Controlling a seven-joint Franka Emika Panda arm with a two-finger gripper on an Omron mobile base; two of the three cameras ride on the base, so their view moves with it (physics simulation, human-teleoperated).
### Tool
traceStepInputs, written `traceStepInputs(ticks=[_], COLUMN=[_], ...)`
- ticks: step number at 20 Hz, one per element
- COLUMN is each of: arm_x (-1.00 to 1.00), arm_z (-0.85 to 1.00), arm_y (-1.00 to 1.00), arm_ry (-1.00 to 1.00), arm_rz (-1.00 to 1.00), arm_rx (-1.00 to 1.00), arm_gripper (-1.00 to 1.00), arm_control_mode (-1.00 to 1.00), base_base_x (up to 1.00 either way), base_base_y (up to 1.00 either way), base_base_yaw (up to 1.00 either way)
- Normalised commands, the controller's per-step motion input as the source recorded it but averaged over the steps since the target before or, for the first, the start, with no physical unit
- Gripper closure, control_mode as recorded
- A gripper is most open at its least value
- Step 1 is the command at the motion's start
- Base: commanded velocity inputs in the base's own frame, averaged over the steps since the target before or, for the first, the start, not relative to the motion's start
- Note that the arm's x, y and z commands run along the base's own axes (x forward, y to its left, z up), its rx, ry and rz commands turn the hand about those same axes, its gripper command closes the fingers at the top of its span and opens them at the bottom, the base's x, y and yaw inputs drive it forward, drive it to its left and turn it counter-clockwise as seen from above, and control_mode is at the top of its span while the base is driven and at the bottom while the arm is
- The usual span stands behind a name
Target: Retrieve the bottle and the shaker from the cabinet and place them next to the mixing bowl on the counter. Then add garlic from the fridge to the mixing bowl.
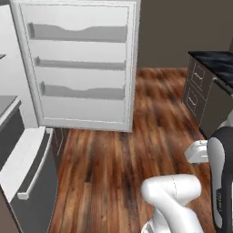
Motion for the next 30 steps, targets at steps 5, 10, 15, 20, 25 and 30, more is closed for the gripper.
traceStepInputs(ticks=[5,10,15,20,25,30], arm_x=[0.0,0.0,0.0,0.0,0.0,0.0], arm_z=[0.0,0.0,0.0,0.0,0.0,0.0], arm_y=[0.0,0.0,0.0,0.0,0.0,0.0], arm_ry=[0.0,0.0,0.0,0.0,0.0,0.0], arm_rz=[0.0,0.0,0.0,0.0,0.0,0.0], arm_rx=[0.0,0.0,0.0,0.0,0.0,0.0], arm_gripper=[-1.0,-1.0,-1.0,-1.0,-1.0,-1.0], arm_control_mode=[1.0,1.0,1.0,1.0,1.0,1.0], base_base_x=[0.05,0.59,0.72,0.83,0.85,0.97], base_base_y=[-0.88,-0.72,-0.9,-0.6,-0.01,-0.07], base_base_yaw=[-0.55,0.02,0.17,0.09,0.01,0.04])
